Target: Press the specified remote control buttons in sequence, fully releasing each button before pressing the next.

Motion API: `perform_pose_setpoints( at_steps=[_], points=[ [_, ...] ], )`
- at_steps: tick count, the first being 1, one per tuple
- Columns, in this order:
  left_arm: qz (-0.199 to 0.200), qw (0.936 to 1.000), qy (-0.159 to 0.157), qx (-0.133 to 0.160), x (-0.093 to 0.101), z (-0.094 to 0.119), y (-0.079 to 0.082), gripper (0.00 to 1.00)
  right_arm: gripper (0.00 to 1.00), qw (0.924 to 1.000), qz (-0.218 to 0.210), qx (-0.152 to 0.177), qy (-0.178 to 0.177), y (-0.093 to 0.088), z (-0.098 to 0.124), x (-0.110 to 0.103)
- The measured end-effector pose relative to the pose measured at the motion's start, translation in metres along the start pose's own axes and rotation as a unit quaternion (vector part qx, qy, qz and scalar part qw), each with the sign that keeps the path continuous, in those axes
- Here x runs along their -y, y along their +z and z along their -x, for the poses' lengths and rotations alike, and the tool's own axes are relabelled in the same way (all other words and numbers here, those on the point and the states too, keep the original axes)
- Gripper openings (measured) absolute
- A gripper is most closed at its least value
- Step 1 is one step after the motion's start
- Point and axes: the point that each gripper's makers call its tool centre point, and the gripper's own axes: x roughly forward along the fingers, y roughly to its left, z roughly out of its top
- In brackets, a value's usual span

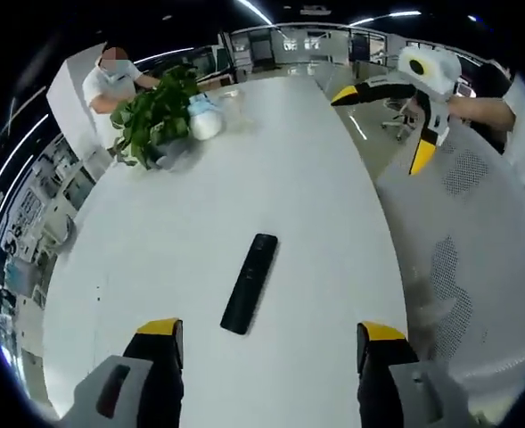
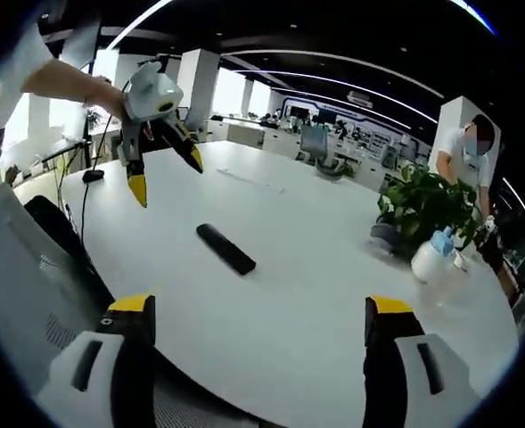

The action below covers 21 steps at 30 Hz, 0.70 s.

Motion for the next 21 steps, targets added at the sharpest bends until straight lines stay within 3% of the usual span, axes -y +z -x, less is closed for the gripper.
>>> perform_pose_setpoints(
  at_steps=[6, 13, 21],
  points=[
    [-0.003, 0.9999, -0.013, -0.005, -0.001, -0.013, 0.003, 0.80, 1.00, 0.9992, 0.028, -0.022, -0.019, -0.006, -0.001, 0.007],
    [0.004, 0.9998, -0.015, -0.015, -0.006, -0.026, 0.005, 0.78, 0.97, 0.9995, 0.005, -0.006, -0.030, -0.001, 0.003, 0.015],
    [-0.005, 0.9998, -0.013, -0.013, -0.014, -0.035, 0.014, 0.78, 0.95, 0.9995, 0.009, -0.017, -0.025, -0.005, 0.000, 0.011]
  ],
)
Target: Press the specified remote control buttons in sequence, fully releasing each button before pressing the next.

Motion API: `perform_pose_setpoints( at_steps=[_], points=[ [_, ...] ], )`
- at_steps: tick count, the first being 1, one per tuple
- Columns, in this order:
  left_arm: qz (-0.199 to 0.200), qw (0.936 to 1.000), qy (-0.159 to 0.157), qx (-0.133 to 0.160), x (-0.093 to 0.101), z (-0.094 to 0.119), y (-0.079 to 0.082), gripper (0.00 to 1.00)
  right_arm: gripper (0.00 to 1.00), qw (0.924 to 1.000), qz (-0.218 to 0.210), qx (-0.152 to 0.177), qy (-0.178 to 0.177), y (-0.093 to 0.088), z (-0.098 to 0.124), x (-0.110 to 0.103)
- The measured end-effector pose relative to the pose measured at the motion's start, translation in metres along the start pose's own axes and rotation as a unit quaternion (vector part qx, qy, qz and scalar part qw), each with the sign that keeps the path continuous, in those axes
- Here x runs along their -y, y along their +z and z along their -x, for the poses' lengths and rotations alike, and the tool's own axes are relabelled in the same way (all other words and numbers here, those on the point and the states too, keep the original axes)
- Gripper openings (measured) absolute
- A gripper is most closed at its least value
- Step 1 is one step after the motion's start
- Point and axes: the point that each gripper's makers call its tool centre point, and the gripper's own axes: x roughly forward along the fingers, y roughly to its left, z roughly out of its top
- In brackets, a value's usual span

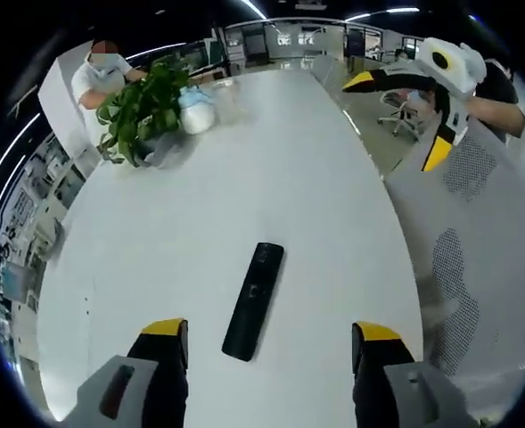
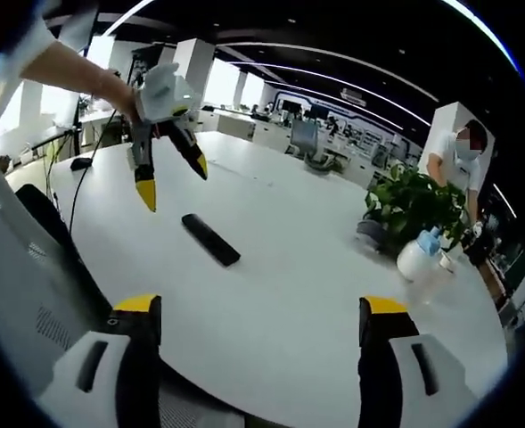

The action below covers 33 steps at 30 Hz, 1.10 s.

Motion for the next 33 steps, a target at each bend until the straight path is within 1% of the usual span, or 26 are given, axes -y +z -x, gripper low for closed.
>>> perform_pose_setpoints(
  at_steps=[3, 8, 12, 14, 17, 19, 22, 24, 33],
  points=[
    [-0.007, 0.9999, 0.004, -0.013, -0.007, -0.008, -0.006, 0.78, 0.96, 1.0000, 0.001, -0.004, 0.000, -0.001, -0.001, -0.001],
    [0.012, 0.9998, 0.001, -0.018, -0.012, -0.018, -0.011, 0.78, 0.96, 0.9999, -0.012, -0.008, -0.001, -0.003, -0.003, 0.000],
    [0.011, 0.9997, -0.001, -0.023, -0.013, -0.023, -0.016, 0.78, 0.95, 0.9994, -0.002, -0.033, -0.005, -0.012, -0.006, -0.001],
    [0.023, 0.9996, -0.002, -0.018, -0.015, -0.025, -0.016, 0.78, 0.93, 0.9991, 0.002, -0.043, -0.004, -0.015, -0.007, -0.002],
    [0.025, 0.9995, -0.003, -0.019, -0.016, -0.026, -0.018, 0.78, 0.92, 0.9991, -0.002, -0.043, -0.004, -0.015, -0.006, -0.001],
    [0.019, 0.9995, -0.004, -0.026, -0.016, -0.027, -0.021, 0.78, 0.92, 0.9993, -0.015, -0.034, -0.007, -0.012, -0.006, 0.002],
    [0.024, 0.9994, -0.006, -0.023, -0.019, -0.027, -0.022, 0.78, 0.91, 0.9993, -0.022, -0.031, -0.008, -0.012, -0.006, 0.003],
    [0.027, 0.9993, -0.007, -0.023, -0.020, -0.028, -0.023, 0.78, 0.90, 0.9991, -0.015, -0.039, -0.011, -0.014, -0.006, 0.003],
    [0.020, 0.9985, -0.025, -0.043, -0.016, -0.042, -0.032, 0.78, 0.89, 0.9990, -0.001, -0.043, -0.004, -0.015, -0.006, -0.001]
  ],
)
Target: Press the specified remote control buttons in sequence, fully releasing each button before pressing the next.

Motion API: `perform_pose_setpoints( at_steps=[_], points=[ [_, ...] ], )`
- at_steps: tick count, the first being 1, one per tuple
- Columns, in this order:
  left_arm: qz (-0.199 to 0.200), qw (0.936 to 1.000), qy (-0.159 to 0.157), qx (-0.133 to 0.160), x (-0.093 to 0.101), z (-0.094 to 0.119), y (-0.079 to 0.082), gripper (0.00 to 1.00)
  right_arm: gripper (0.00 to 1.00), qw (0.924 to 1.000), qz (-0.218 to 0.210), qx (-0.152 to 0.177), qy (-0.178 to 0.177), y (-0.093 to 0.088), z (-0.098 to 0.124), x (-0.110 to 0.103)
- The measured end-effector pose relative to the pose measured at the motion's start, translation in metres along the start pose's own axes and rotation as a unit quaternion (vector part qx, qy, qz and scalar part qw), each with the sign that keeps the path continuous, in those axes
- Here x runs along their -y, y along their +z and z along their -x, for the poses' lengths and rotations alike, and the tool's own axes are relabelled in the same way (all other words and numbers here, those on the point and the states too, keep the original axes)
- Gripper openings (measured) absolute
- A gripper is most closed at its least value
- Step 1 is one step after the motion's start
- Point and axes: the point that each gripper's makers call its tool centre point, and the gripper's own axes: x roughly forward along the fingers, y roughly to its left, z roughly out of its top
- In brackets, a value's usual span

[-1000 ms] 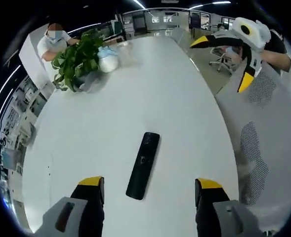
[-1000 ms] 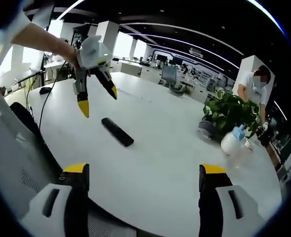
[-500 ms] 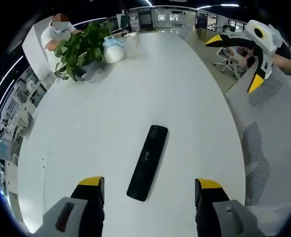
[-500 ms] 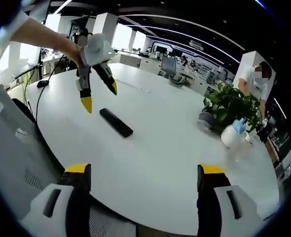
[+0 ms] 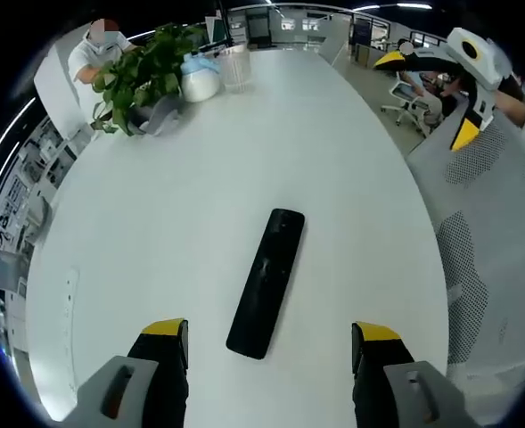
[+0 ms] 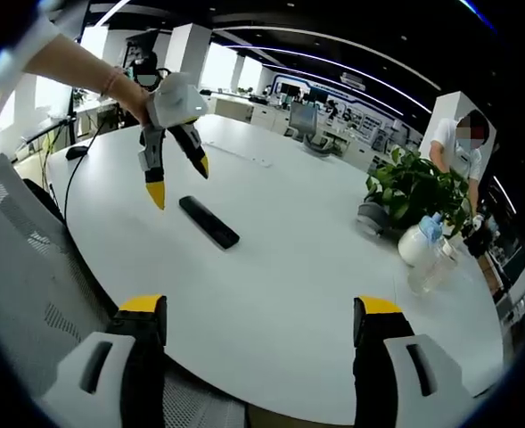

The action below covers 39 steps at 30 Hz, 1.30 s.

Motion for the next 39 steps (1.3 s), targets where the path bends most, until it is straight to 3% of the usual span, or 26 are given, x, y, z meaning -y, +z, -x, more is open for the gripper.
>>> perform_pose_setpoints(
  at_steps=[11, 22, 29, 39],
  points=[
    [-0.011, 0.9998, -0.013, -0.004, -0.005, -0.011, 0.009, 0.78, 0.88, 0.9999, -0.007, -0.003, -0.009, -0.002, 0.001, 0.005],
    [-0.023, 0.9996, -0.009, -0.016, -0.008, -0.018, 0.005, 0.76, 0.86, 1.0000, -0.006, -0.005, -0.005, -0.002, 0.001, 0.003],
    [-0.020, 0.9994, -0.002, -0.030, -0.014, -0.024, -0.001, 0.71, 0.84, 0.9999, -0.011, -0.004, 0.001, -0.001, 0.001, 0.001],
    [-0.028, 0.9994, 0.007, -0.019, -0.020, -0.026, 0.006, 0.57, 0.81, 0.9998, -0.017, -0.002, 0.006, -0.001, 0.001, 0.000]
  ],
)
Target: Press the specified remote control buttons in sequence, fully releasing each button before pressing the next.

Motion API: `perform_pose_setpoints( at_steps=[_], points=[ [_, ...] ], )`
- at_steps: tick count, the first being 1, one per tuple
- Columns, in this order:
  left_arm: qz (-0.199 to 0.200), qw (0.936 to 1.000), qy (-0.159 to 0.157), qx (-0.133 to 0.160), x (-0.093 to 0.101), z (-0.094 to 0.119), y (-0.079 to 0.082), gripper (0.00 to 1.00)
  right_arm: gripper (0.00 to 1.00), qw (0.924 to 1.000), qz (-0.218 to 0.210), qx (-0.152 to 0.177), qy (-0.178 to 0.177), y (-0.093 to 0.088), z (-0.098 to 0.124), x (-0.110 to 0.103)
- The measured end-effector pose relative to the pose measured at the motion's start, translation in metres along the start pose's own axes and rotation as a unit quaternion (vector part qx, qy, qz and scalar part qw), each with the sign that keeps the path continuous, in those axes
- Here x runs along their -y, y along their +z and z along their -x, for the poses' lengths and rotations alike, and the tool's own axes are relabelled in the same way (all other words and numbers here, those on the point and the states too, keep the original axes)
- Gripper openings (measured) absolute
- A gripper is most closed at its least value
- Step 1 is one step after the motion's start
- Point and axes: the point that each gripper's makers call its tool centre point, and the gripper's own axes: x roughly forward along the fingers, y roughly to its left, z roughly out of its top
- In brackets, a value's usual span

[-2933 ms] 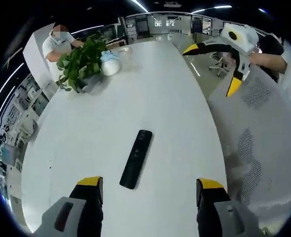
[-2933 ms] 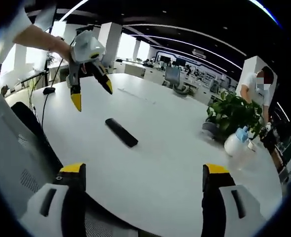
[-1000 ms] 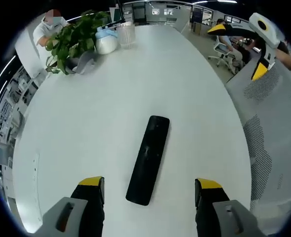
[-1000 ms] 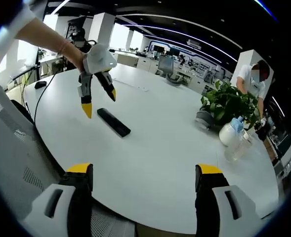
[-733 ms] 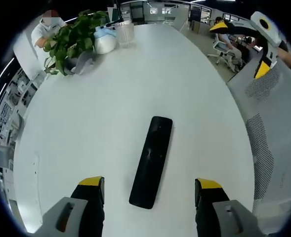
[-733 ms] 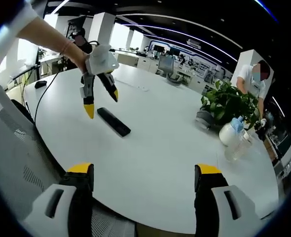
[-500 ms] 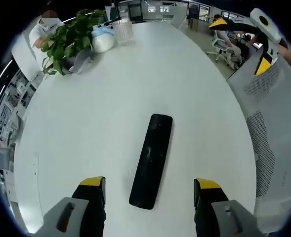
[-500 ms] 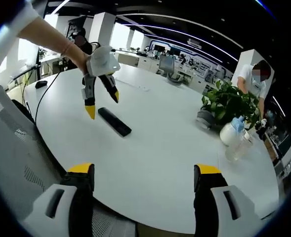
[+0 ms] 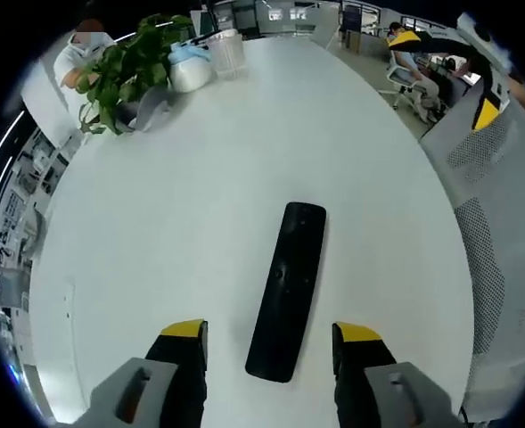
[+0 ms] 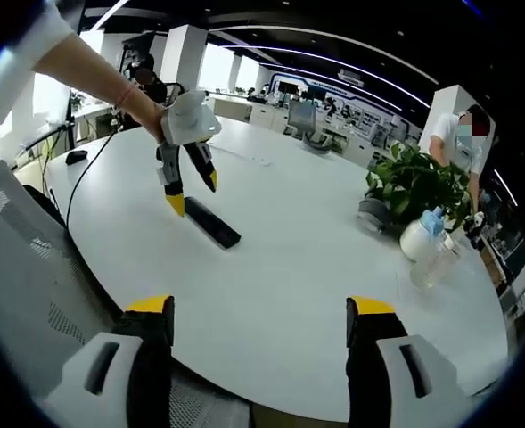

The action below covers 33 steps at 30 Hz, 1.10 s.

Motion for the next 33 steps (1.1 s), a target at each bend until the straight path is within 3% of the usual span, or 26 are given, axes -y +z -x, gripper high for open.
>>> perform_pose_setpoints(
  at_steps=[9, 18, 33],
  points=[
    [-0.006, 0.9999, -0.008, -0.001, 0.002, -0.007, 0.007, 0.50, 0.78, 1.0000, 0.000, -0.005, 0.002, -0.002, 0.000, -0.001],
    [-0.012, 0.9997, -0.019, -0.013, 0.007, -0.014, 0.004, 0.47, 0.75, 1.0000, 0.000, -0.007, 0.006, -0.003, 0.000, -0.002],
    [-0.012, 0.9994, -0.027, -0.016, 0.006, -0.019, 0.005, 0.46, 0.72, 0.9999, 0.005, -0.012, 0.006, -0.004, 0.000, -0.003]
  ],
)
